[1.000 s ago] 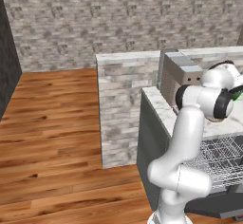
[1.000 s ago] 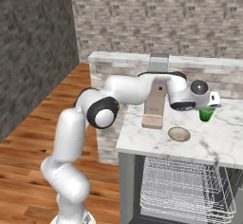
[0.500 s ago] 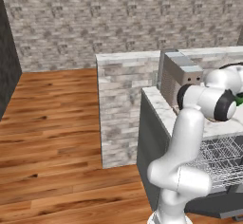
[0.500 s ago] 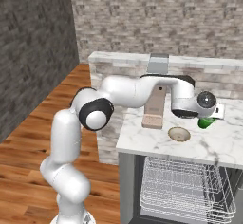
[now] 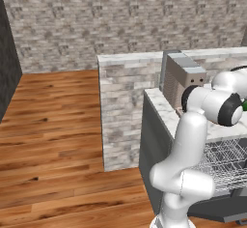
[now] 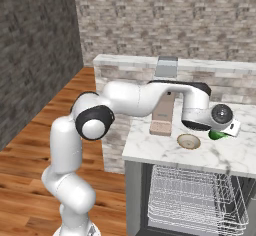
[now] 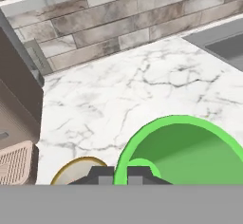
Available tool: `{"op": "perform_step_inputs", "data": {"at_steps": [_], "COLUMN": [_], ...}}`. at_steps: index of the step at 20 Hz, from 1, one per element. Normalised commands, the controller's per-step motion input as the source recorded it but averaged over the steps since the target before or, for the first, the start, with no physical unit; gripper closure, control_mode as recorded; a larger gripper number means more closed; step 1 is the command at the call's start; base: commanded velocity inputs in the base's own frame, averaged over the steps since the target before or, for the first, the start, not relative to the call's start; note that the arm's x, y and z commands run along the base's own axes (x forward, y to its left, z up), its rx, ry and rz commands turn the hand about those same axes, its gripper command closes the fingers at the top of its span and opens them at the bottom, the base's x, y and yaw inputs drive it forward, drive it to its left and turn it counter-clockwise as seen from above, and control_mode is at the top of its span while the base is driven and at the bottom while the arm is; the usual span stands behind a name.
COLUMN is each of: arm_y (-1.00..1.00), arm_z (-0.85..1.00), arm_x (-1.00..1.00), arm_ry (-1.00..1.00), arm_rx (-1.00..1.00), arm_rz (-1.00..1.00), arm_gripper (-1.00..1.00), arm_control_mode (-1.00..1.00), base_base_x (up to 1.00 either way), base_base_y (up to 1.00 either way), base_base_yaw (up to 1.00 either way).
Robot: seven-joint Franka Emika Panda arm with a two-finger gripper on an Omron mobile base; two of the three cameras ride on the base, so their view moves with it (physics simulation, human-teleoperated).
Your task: Pick up the cup and bowl from the counter, place them in the dishwasher, and close the dishwasher door.
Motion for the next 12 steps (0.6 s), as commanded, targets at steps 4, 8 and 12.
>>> {"op": "perform_step_inputs", "data": {"at_steps": [4, 8, 12], "arm_y": [0.07, 0.16, 0.19], "arm_z": [-0.05, -0.21, -0.28], "arm_x": [-0.34, -0.21, -0.08], "arm_ry": [-0.11, -0.09, -0.06], "arm_rx": [0.1, 0.09, 0.12], "arm_rz": [-0.15, -0.12, -0.06], "arm_gripper": [1.0, 1.0, 1.0], "arm_control_mode": [-1.0, -1.0, -1.0], "base_base_x": [0.0, 0.0, 0.0], "base_base_y": [0.0, 0.0, 0.0], "base_base_yaw": [0.0, 0.0, 0.0]}}
